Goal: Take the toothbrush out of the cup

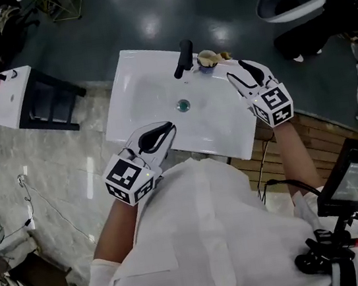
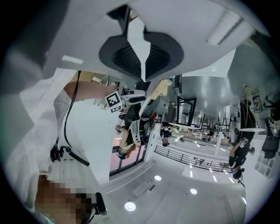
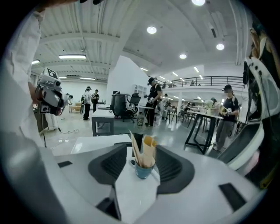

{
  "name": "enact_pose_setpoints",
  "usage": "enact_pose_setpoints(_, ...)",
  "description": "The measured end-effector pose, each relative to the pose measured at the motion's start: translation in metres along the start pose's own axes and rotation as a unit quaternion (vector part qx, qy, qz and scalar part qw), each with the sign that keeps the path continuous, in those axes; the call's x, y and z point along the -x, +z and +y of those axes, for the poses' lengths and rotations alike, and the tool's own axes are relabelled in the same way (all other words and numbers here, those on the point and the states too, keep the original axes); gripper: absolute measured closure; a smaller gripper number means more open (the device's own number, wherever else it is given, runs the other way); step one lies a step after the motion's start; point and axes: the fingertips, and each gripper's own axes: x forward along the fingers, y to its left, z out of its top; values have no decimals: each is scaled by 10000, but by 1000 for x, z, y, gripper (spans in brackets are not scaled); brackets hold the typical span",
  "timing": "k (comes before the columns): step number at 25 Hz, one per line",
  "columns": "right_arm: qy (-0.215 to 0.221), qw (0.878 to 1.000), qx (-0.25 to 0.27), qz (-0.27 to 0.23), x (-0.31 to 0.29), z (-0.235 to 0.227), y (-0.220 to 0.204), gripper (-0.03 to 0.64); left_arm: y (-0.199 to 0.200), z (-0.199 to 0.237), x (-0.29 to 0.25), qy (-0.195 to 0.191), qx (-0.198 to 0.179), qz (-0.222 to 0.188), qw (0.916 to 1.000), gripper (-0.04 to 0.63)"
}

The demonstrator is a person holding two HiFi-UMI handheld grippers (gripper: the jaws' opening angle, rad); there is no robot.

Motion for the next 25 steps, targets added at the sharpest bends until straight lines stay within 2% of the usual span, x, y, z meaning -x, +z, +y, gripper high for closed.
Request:
enact_pose_setpoints(9,740,9971,160,-51,-44,-9,-8,431,-6,10,-1,495,213,68,9985,586)
enact_pose_setpoints(18,1005,9948,169,63,-63,-5,-13,434,-7,12,5,733,327,95,9967,586)
enact_pose_setpoints(19,998,9948,197,79,-63,-5,-14,454,-8,13,6,744,337,99,9966,586)
enact_pose_setpoints(20,979,9949,221,87,-63,-4,-14,515,-8,13,6,754,346,103,9965,586)
enact_pose_setpoints(25,901,9957,226,71,-64,-4,-14,534,-8,14,8,779,336,96,9963,586)
